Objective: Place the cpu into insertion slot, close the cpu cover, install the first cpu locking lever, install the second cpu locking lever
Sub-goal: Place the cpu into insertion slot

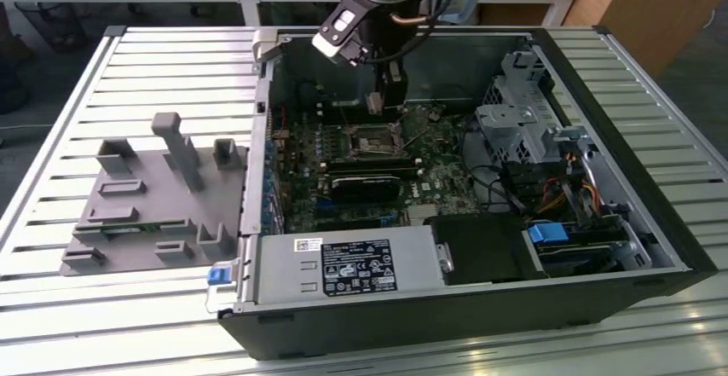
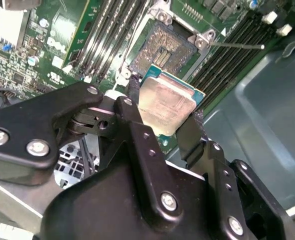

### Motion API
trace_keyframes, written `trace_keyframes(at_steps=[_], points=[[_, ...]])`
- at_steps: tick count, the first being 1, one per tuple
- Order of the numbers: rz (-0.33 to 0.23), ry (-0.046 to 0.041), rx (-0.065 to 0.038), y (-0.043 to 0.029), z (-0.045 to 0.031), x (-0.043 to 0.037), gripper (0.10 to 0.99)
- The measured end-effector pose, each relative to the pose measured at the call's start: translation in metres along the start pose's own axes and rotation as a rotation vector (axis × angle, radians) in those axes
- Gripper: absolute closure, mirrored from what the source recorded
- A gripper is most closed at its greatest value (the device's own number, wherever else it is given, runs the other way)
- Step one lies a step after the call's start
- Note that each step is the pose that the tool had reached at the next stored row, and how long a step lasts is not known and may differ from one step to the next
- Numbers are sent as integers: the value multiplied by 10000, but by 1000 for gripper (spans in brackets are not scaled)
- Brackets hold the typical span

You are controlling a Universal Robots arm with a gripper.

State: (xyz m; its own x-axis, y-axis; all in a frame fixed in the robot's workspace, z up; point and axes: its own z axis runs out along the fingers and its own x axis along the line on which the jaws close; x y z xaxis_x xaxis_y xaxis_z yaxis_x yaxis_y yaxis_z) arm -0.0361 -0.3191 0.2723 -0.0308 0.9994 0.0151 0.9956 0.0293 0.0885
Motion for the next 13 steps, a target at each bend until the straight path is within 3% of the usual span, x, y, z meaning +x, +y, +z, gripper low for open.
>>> trace_keyframes(at_steps=[6, 13], points=[[-83, 7, 1, -18, 95, -2, 545], [-83, 9, 0, -35, 135, -26, 545]])
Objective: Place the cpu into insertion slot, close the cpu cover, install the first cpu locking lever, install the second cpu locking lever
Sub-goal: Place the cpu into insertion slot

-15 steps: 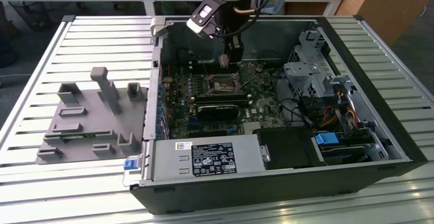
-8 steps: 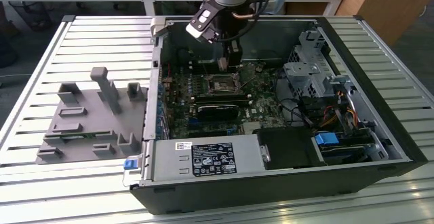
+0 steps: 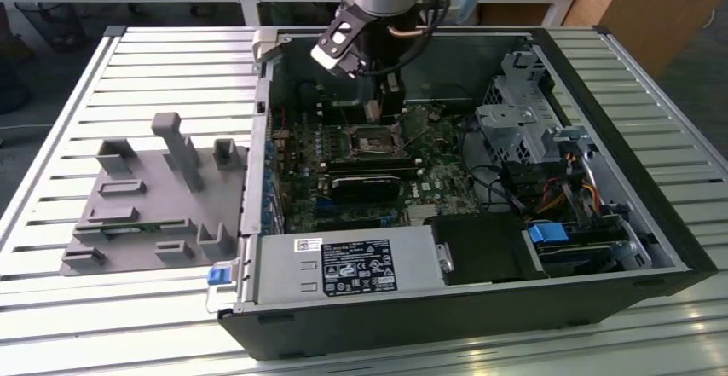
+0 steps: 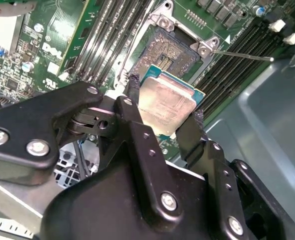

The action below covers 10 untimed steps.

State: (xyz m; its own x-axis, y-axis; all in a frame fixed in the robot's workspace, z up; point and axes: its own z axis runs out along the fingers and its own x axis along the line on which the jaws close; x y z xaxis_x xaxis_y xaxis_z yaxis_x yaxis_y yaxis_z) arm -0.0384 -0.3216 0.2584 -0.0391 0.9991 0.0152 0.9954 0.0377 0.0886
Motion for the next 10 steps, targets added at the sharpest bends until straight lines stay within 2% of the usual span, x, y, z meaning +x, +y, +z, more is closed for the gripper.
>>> trace_keyframes(at_steps=[10], points=[[-2, -1, 1, -48, 65, -8, 545]])
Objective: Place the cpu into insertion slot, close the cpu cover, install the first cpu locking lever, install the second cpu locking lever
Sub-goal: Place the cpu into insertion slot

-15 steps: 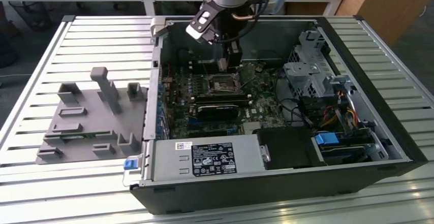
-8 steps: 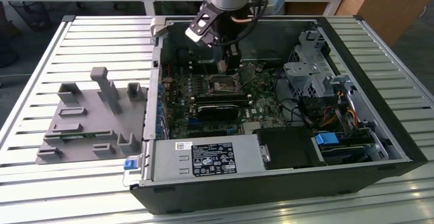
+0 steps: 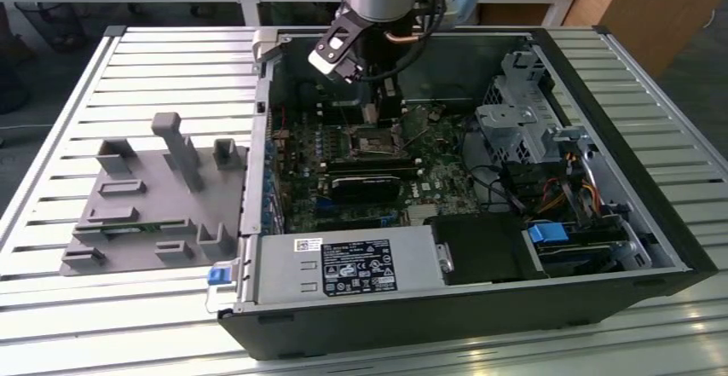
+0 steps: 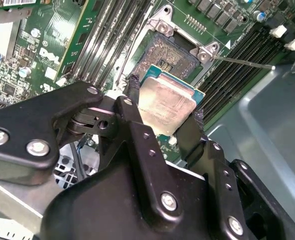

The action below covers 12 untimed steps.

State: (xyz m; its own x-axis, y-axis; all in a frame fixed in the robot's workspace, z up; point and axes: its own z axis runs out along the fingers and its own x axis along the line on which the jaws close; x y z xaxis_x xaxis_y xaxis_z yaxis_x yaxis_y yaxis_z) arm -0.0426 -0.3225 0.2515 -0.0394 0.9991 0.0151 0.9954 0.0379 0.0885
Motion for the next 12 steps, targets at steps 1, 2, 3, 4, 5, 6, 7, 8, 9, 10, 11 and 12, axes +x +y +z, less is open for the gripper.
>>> trace_keyframes(at_steps=[1, 2, 3, 4, 5, 6, 7, 8, 9, 10, 11, 12], points=[[-1, -3, 2, -18, 51, -1, 545], [-1, -4, 2, -20, 68, -2, 545], [-1, -5, 1, -21, 84, -2, 545], [0, -5, 1, -23, 97, -2, 545], [0, -4, 1, -23, 104, -2, 545], [-1, -5, 2, -24, 105, -2, 545], [-1, -7, 3, -24, 105, -2, 545], [-1, -8, 4, -24, 106, -2, 545], [0, -3, 0, -24, 112, -2, 545], [0, -3, 0, -25, 120, -2, 545], [1, -5, 1, -26, 130, -3, 545], [3, -5, 2, -28, 140, -4, 545]])
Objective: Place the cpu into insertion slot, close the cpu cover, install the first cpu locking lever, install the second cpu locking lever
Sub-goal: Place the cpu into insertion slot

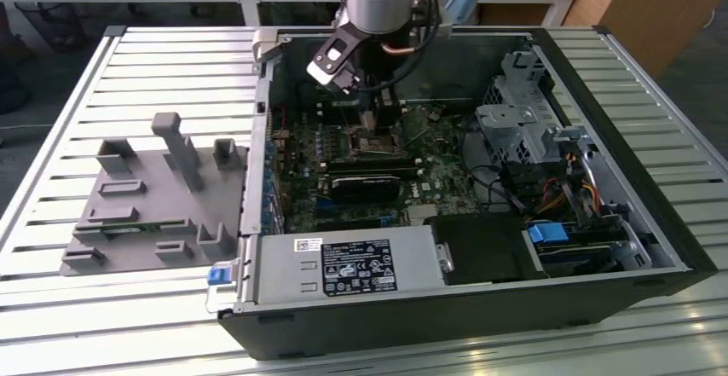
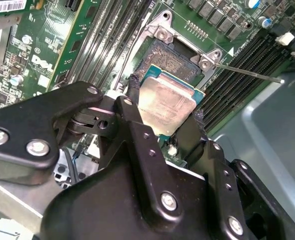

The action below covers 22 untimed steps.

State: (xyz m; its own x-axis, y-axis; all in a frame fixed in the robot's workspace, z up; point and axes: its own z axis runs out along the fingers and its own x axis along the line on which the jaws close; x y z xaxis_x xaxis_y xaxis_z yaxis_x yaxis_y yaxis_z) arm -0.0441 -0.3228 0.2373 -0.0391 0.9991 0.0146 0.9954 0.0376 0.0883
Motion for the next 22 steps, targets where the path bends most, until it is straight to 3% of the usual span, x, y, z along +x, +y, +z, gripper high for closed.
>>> trace_keyframes(at_steps=[22], points=[[206, -19, -3, -27, 204, -10, 545]])
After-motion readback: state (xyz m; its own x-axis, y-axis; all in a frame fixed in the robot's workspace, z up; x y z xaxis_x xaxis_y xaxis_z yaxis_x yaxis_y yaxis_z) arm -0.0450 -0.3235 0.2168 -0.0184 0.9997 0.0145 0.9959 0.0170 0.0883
